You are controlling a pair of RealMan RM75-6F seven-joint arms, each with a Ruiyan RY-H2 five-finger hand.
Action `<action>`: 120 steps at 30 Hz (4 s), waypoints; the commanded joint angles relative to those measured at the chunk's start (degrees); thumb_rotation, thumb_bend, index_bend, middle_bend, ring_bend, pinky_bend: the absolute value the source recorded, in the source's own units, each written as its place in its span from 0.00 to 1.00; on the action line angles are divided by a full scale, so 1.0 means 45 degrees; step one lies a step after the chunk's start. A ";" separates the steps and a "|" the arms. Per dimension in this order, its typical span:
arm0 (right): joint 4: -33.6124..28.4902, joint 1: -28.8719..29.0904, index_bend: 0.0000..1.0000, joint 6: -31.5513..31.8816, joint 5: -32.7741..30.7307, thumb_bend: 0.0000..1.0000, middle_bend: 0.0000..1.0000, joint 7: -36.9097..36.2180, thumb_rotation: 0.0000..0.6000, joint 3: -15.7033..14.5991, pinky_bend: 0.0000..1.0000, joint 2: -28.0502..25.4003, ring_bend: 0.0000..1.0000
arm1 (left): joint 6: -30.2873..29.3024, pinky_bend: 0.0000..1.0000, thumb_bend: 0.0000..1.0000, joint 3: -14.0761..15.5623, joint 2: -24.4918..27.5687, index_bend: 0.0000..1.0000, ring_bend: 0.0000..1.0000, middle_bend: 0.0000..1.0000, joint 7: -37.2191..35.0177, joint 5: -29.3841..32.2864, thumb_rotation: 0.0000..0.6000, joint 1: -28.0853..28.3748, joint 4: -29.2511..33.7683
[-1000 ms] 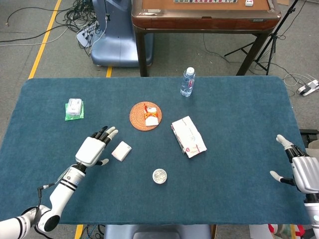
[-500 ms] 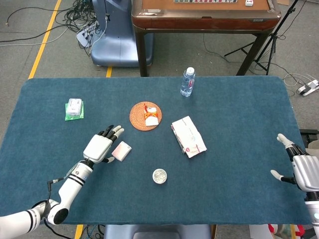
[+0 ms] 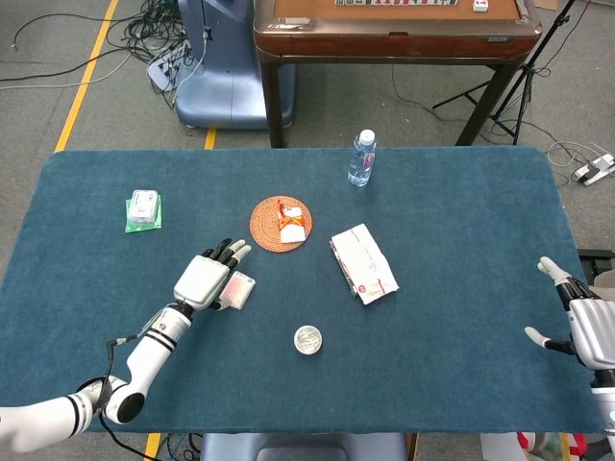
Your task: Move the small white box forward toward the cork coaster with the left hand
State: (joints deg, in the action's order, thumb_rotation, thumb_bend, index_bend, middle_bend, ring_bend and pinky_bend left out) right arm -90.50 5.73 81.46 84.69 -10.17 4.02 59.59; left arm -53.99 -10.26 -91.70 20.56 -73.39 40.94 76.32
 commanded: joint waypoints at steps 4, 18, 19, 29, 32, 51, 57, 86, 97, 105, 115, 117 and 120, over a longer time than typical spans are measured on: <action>0.0026 -0.0027 0.04 0.0042 0.0001 0.00 0.19 -0.0128 1.00 0.0010 0.46 -0.0038 0.22 | 0.0157 0.24 0.00 -0.0171 -0.0404 0.00 0.00 0.00 0.0228 0.0256 1.00 0.0402 0.0022; 0.0106 -0.0062 0.04 0.0093 0.0048 0.00 0.20 -0.0330 1.00 0.0002 0.46 -0.0076 0.22 | -0.0359 0.24 0.00 -0.0193 -0.0585 0.00 0.00 0.00 0.1447 0.0709 1.00 0.0719 0.0855; 0.0106 -0.0061 0.04 0.0088 0.0054 0.00 0.20 -0.0337 1.00 -0.0003 0.46 -0.0075 0.22 | -0.0431 0.24 0.00 -0.0176 -0.0459 0.00 0.00 0.00 0.1488 0.0750 1.00 0.0663 0.0930; 0.0035 -0.0006 0.04 0.0017 0.0096 0.00 0.20 -0.0235 1.00 -0.0018 0.46 -0.0062 0.22 | -0.0547 0.24 0.00 -0.0098 0.0548 0.00 0.00 0.00 0.1507 0.1381 1.00 0.0350 0.0731; 0.0040 -0.0018 0.04 0.0023 0.0050 0.00 0.20 -0.0284 1.00 -0.0001 0.46 -0.0076 0.22 | -0.0263 0.24 0.00 -0.0148 0.0385 0.00 0.00 0.00 0.1287 0.1588 1.00 0.0488 0.0361; 0.0277 -0.0087 0.04 0.0015 -0.0147 0.00 0.20 -0.0908 1.00 0.0092 0.46 -0.0171 0.22 | 0.0373 0.24 0.00 -0.0272 -0.0728 0.00 0.00 0.00 0.0779 0.1625 1.00 0.1352 -0.1576; 0.0309 -0.0064 0.04 -0.0049 -0.0150 0.00 0.20 -0.0966 1.00 0.0092 0.46 -0.0176 0.22 | 0.0412 0.24 0.00 -0.0275 -0.0868 0.00 0.00 0.00 0.0812 0.1697 1.00 0.1483 -0.1530; 0.0378 -0.0147 0.04 0.0105 -0.0045 0.00 0.20 -0.1233 1.00 0.0092 0.46 -0.0248 0.22 | -0.0384 0.24 0.00 -0.0067 -0.0996 0.00 0.00 0.00 0.2281 0.2053 1.00 0.1698 0.0197; 0.0301 -0.0134 0.04 0.0144 0.0100 0.00 0.20 -0.1120 1.00 0.0044 0.46 -0.0240 0.22 | -0.1251 0.24 0.00 0.0770 -0.0239 0.00 0.00 0.00 0.2665 0.1496 1.00 0.0925 0.1445; 0.0292 -0.0143 0.04 0.0160 0.0110 0.00 0.20 -0.1150 1.00 0.0036 0.46 -0.0255 0.22 | -0.1580 0.24 0.00 0.1098 -0.0024 0.00 0.00 0.00 0.2908 0.1167 1.00 0.0614 0.2012; 0.0292 -0.0183 0.04 0.0253 0.0159 0.00 0.20 -0.1232 1.00 0.0026 0.46 -0.0281 0.22 | -0.1541 0.24 0.00 0.1210 -0.0285 0.00 0.00 0.00 0.3083 0.1073 1.00 0.0506 0.2022; 0.0294 -0.0201 0.04 0.0287 0.0155 0.00 0.20 -0.1267 1.00 0.0032 0.46 -0.0291 0.22 | -0.1491 0.24 0.00 0.1193 -0.0378 0.00 0.00 0.00 0.3113 0.1078 1.00 0.0525 0.1956; 0.0308 -0.0215 0.04 0.0303 0.0141 0.00 0.20 -0.1312 1.00 0.0038 0.46 -0.0302 0.22 | -0.1401 0.24 0.00 0.1160 -0.0495 0.00 0.00 0.00 0.3129 0.1113 1.00 0.0556 0.1854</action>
State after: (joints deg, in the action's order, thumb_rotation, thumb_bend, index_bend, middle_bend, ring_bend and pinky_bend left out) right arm -89.12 4.76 82.83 85.33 -16.08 4.19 58.23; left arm -60.35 -5.01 -93.87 34.61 -68.42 43.41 84.72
